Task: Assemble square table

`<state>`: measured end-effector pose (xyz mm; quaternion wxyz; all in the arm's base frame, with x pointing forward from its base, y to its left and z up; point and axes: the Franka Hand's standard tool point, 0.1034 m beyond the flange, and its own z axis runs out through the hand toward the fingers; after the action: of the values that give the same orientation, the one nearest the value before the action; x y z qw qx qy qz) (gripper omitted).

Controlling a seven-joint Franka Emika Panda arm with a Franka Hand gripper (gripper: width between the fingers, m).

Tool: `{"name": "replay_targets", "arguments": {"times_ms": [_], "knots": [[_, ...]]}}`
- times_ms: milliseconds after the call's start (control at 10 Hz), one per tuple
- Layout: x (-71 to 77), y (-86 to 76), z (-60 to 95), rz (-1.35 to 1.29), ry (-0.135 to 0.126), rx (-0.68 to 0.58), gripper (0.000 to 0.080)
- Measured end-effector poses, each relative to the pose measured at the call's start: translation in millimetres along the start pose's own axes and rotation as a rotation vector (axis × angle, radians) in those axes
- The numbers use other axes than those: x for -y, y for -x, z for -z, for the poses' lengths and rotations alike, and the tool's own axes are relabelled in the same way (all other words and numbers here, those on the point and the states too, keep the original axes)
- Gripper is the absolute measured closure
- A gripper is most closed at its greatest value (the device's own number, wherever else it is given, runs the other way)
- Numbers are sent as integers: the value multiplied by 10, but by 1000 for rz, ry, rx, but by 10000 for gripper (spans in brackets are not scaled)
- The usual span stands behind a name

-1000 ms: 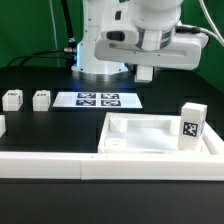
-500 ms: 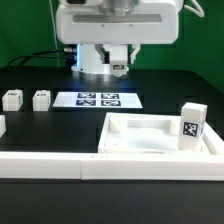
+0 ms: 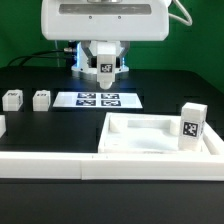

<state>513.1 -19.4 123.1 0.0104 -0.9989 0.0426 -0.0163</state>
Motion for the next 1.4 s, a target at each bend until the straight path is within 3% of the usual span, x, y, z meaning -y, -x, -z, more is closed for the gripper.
{"name": "replay_targets", "arguments": {"times_ms": [200, 400, 600, 700, 800, 1200, 1400], "knots": [[-40, -79, 2, 10, 10, -121, 509], [-173, -341, 131, 2, -17, -258, 509], [-379, -558, 308, 57, 14, -357, 509], [-541, -626, 384, 72, 55, -431, 509], [-580, -610, 370, 69, 80, -464, 509], [-555, -597, 337, 71, 73, -453, 509], [-347, -618, 202, 86, 55, -437, 509]]}}
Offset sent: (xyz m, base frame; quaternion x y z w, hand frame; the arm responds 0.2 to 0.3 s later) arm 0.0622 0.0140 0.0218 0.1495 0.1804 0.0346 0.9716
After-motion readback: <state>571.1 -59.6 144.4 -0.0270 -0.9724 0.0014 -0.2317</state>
